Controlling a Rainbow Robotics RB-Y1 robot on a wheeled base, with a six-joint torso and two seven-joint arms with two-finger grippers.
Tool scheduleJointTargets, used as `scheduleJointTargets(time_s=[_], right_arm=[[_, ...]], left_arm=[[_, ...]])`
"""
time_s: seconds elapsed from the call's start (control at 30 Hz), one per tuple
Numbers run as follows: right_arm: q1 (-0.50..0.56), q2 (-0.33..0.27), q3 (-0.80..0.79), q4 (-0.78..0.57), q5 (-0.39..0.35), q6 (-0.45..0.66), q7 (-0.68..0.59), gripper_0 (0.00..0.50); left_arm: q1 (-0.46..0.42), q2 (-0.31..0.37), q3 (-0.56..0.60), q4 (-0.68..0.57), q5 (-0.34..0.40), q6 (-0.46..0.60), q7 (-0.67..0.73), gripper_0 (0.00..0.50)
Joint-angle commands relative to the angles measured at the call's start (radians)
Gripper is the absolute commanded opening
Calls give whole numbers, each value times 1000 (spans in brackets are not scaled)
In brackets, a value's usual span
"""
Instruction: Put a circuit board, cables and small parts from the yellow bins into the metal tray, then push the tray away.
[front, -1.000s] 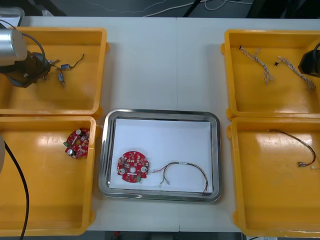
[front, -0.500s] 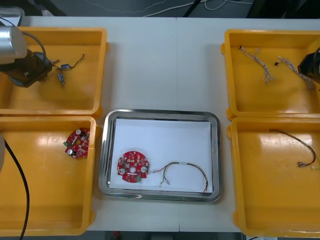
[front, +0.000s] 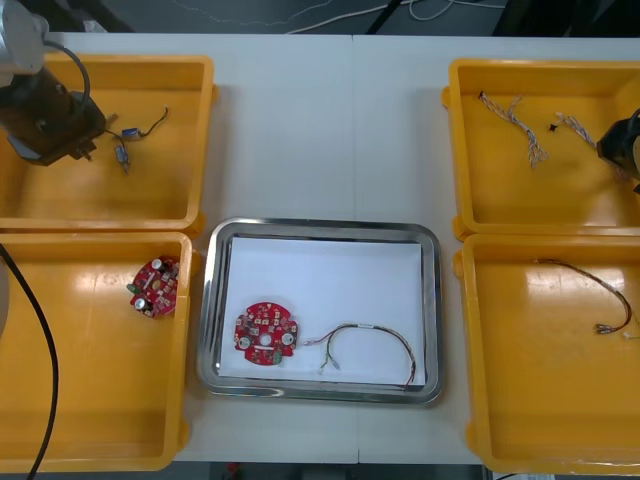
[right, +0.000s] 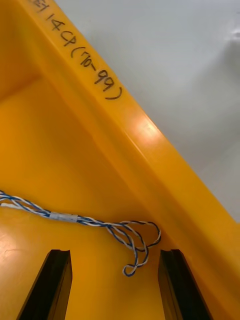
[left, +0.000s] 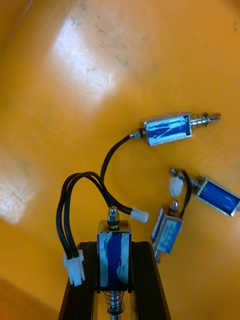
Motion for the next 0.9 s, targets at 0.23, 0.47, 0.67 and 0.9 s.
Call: scheduleJointTargets(time_s=[0.23, 0.47, 0.67, 0.9], right_arm=[[-39, 27, 6, 46, 15, -27, -43, 500], [-39, 53, 6, 52, 28, -27, -57, 500], [-39, 68, 6, 54, 51, -32, -71, 500], [-39, 72, 6, 94, 52, -98, -80, 500]], left_arm=[[21, 48, 18, -299, 41, 215, -75, 0], [90, 45, -8, -509, 73, 347, -80, 0], [165, 42, -54, -689, 160, 402, -15, 0], [218, 42, -108, -830, 257, 402, 68, 0]])
